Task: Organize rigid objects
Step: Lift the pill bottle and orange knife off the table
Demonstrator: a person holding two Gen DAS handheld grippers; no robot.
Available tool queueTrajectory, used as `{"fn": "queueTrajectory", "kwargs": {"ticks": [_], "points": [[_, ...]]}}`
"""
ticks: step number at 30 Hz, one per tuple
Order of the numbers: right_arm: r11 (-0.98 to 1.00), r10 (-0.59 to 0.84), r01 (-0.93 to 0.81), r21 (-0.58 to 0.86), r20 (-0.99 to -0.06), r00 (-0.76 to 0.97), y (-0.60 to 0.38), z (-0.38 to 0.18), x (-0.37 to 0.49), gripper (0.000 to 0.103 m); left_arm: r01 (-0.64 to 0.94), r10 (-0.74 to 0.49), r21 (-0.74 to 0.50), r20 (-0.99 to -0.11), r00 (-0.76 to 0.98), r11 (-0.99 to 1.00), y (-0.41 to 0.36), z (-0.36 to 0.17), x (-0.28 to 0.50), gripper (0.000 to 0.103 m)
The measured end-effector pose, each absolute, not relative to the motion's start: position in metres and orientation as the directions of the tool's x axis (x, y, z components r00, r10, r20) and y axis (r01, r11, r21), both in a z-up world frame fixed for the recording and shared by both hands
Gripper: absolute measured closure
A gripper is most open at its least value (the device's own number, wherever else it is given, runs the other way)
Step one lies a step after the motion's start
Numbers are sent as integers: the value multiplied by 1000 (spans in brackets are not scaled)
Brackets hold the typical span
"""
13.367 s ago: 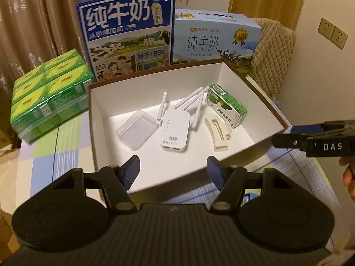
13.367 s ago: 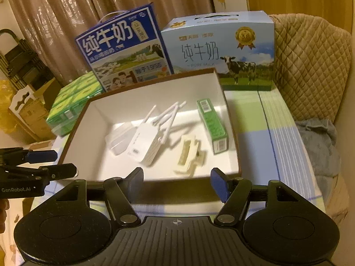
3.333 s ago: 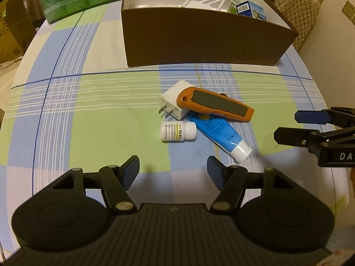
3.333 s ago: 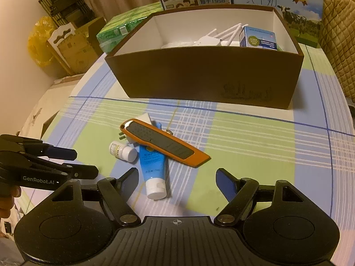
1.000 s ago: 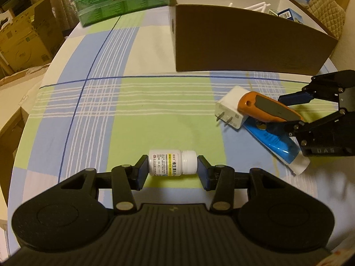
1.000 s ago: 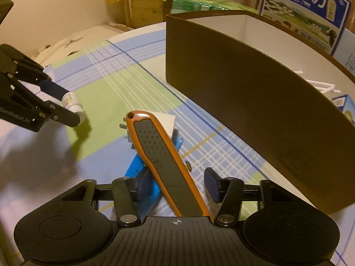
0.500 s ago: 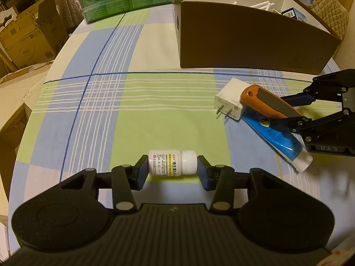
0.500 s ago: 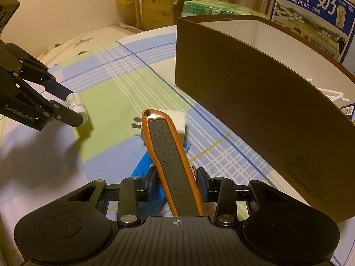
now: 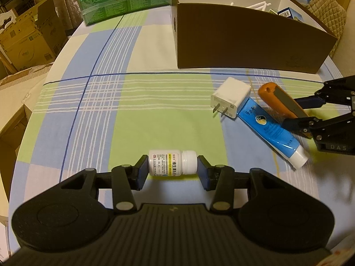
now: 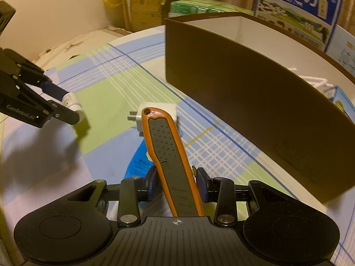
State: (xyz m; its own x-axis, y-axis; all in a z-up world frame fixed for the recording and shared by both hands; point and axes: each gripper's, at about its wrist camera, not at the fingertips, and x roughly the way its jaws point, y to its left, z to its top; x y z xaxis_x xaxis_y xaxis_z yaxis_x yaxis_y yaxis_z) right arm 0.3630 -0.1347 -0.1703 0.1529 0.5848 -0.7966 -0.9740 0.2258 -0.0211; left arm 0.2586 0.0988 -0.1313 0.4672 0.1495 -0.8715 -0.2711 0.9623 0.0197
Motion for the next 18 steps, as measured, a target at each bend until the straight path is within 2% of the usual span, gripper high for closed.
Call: {"fn": "queueTrajectory", "kwargs": {"ticks": [18], "points": [[473, 459, -881, -11, -851, 257, -166, -167, 379, 69, -240, 131, 16, -871, 474, 971, 89, -131, 256, 62]]}}
